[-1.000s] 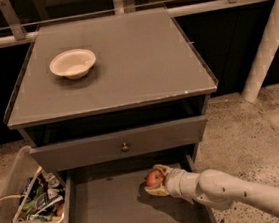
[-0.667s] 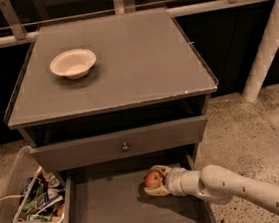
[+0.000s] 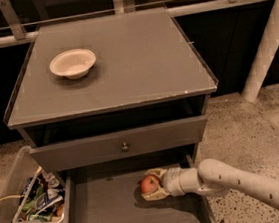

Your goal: Place apple into middle drawer

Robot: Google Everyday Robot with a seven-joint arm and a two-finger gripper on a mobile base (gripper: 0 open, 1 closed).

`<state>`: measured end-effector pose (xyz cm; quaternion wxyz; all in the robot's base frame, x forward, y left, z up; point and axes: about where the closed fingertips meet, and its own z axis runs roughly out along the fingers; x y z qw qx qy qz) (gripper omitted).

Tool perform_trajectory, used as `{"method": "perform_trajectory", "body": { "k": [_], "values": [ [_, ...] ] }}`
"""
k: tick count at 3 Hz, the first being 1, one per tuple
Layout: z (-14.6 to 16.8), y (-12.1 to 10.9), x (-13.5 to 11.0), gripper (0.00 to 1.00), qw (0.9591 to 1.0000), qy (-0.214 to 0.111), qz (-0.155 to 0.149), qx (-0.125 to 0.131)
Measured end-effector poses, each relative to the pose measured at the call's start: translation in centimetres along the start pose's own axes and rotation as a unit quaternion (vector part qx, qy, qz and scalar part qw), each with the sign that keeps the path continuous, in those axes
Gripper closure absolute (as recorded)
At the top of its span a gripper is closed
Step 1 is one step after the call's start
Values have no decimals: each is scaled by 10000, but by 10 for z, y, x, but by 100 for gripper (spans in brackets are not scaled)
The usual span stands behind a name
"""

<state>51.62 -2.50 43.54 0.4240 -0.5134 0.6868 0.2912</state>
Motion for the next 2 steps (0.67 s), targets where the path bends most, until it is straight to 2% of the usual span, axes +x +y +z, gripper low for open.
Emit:
{"method": "perform_trajectory", "body": {
  "k": [1, 2],
  "values": [
    [4, 17, 1, 100, 9996, 197, -207, -81],
    [15, 29, 17, 100, 9977, 564, -322, 205]
  ]
}}
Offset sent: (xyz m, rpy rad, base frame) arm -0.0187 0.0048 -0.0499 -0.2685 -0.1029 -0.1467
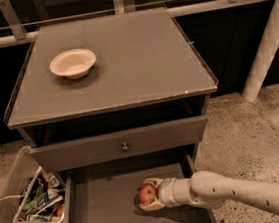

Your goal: Place apple into middle drawer

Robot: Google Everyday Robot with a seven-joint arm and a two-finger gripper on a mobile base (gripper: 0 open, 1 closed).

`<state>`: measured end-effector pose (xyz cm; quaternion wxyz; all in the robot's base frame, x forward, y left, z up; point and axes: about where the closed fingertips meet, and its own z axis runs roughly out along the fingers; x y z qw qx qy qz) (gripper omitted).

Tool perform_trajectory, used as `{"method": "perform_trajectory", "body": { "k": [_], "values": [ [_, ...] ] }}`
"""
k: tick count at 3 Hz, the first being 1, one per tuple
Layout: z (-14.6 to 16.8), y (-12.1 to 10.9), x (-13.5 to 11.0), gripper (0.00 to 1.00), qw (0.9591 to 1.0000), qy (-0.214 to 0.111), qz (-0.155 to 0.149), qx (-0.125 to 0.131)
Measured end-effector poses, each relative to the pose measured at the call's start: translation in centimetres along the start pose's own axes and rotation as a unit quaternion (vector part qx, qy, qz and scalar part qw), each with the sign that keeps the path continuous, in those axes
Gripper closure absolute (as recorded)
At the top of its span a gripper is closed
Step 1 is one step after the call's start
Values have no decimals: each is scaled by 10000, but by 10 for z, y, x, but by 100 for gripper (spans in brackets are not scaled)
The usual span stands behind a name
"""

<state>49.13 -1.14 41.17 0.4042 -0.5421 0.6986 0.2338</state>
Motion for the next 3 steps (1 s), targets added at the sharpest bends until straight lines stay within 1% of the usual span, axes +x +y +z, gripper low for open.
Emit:
{"method": "perform_trajectory", "body": {
  "k": [1, 2, 3],
  "values": [
    [13, 2, 13, 100, 9989, 288, -46, 369],
    [21, 1, 20, 100, 9971, 453, -71, 613],
    [21, -3, 20, 82, 9965, 467, -76, 684]
  ]
}}
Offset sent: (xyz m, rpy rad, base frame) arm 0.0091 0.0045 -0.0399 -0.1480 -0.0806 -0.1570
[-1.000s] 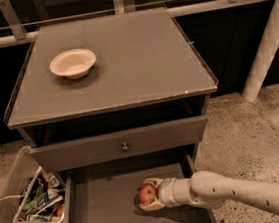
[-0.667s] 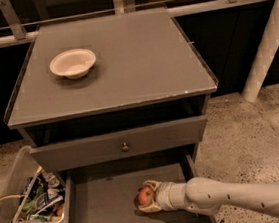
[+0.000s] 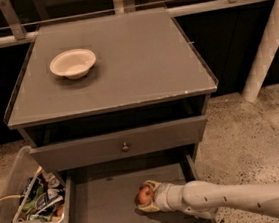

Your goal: Place apple into middle drawer

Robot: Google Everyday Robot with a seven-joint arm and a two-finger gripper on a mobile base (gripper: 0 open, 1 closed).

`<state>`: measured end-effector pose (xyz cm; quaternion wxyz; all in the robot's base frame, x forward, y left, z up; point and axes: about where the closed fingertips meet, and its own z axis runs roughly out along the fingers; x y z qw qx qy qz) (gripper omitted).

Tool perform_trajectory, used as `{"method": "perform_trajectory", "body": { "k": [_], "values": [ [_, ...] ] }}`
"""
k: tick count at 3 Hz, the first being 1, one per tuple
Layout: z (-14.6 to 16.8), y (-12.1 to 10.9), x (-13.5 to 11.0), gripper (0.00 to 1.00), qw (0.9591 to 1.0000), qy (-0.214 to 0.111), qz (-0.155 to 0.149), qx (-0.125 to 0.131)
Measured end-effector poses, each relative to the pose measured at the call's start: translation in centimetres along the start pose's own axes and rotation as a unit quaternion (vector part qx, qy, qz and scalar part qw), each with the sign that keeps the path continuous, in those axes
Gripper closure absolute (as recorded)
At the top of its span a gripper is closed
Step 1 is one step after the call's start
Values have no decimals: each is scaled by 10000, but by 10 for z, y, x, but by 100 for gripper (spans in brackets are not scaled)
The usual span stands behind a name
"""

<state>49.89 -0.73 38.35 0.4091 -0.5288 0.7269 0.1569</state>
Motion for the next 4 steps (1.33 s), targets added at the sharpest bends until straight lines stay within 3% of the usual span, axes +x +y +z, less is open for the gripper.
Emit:
{"method": "perform_trajectory", "body": {
  "k": [3, 4],
  "values": [
    [0, 0, 0, 13, 10000, 0, 0, -1],
    [0, 0, 0, 0, 10000, -1, 0, -1]
  ]
}}
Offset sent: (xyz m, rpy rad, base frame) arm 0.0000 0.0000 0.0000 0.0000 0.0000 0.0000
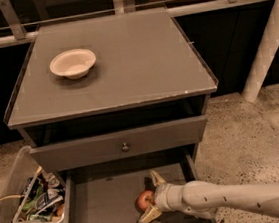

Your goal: Place apple into middle drawer

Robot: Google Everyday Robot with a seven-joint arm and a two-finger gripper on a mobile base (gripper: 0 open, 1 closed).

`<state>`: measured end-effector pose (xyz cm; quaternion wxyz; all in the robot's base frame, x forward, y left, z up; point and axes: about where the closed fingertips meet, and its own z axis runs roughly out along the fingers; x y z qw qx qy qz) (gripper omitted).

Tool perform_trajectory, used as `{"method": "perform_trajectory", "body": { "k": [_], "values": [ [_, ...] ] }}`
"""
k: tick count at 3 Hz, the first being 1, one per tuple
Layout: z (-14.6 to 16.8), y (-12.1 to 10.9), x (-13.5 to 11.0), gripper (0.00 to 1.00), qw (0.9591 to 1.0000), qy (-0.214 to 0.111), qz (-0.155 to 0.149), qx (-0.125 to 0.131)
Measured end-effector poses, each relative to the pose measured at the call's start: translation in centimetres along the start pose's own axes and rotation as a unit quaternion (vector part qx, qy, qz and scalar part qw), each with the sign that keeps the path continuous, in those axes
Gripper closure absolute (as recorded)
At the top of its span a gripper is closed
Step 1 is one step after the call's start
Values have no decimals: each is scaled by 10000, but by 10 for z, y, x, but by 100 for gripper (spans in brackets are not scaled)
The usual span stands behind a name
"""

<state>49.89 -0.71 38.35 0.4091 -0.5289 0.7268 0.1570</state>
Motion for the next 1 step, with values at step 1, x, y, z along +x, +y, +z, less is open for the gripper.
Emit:
{"method": "perform_trajectory", "body": {
  "k": [1],
  "values": [
    [0, 0, 0, 0, 10000, 0, 0, 0]
  ]
}}
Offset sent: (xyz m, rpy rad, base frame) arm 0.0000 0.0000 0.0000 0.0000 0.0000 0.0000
